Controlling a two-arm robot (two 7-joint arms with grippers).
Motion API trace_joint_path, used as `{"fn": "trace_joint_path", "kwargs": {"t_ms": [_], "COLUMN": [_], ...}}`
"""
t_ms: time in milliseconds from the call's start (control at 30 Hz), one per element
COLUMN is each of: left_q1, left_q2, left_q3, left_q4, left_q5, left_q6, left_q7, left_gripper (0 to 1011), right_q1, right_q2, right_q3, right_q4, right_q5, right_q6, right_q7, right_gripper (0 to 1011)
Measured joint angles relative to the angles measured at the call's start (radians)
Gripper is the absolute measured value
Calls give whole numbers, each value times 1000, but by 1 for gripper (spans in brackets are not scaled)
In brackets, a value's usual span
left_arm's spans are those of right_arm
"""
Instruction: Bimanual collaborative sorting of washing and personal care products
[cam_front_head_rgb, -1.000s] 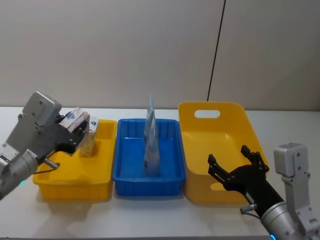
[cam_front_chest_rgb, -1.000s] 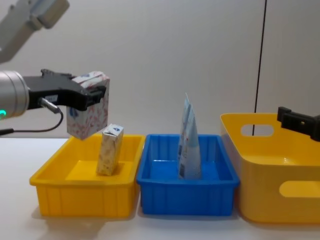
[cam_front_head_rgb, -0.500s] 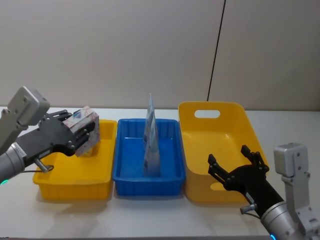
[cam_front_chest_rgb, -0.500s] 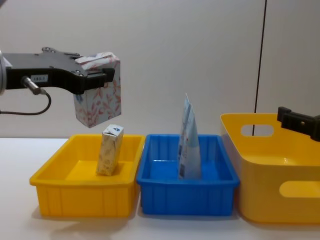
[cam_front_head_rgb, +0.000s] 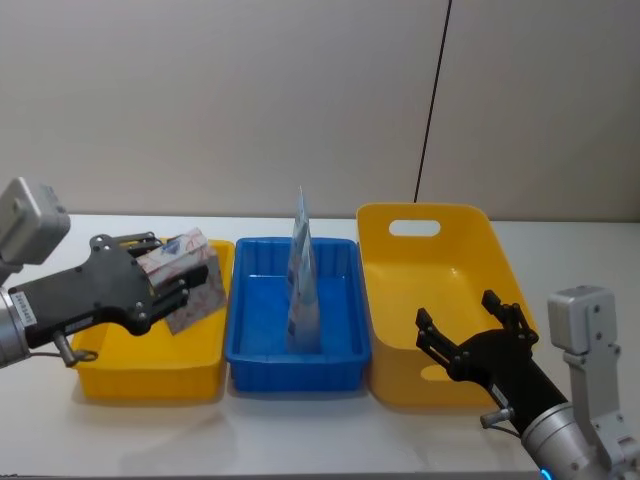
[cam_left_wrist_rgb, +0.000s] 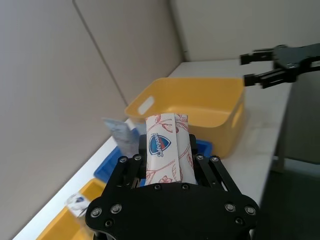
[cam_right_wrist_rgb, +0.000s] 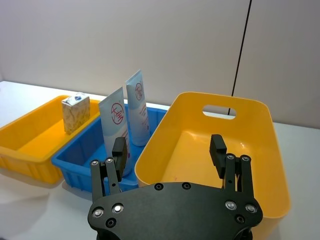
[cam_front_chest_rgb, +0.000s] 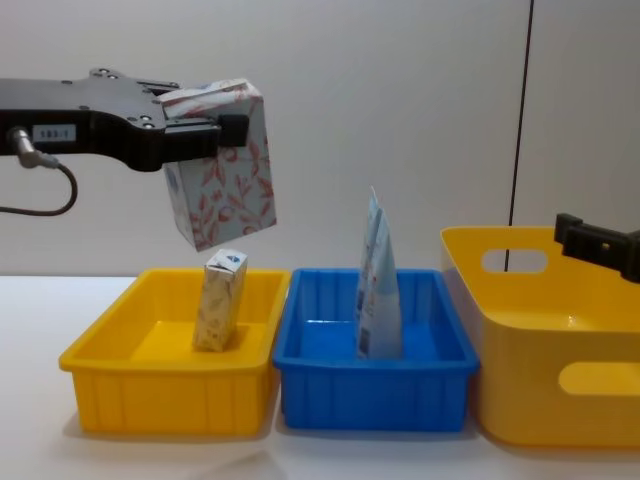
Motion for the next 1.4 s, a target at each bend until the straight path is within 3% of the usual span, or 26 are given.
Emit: {"fn": "trace_joint_path", "kwargs": {"t_ms": [200, 267, 667, 1067, 1400], "left_q1": [-2, -3, -15, -59, -92], "left_q2": [16, 28, 60, 118, 157], "left_q3": [4, 11, 44, 114, 155], "left_q4": [-1, -1, 13, 34, 57], "left_q5": [-42, -78, -171, -220, -219], "left_q6": [-17, -31, -42, 53, 124], "left_q7": [-66, -125, -294, -451, -502], "left_gripper": [369, 369, 369, 369, 369], "right_q1": [0, 0, 0, 0, 0], "right_q2": [0, 0, 0, 0, 0], "right_q3": [0, 0, 0, 0, 0], "right_q4": [0, 0, 0, 0, 0], "right_q5": [0, 0, 0, 0, 0], "right_q6": [0, 0, 0, 0, 0], "right_q7": [0, 0, 0, 0, 0], "right_gripper": [1000, 1000, 1000, 1000, 1000]}}
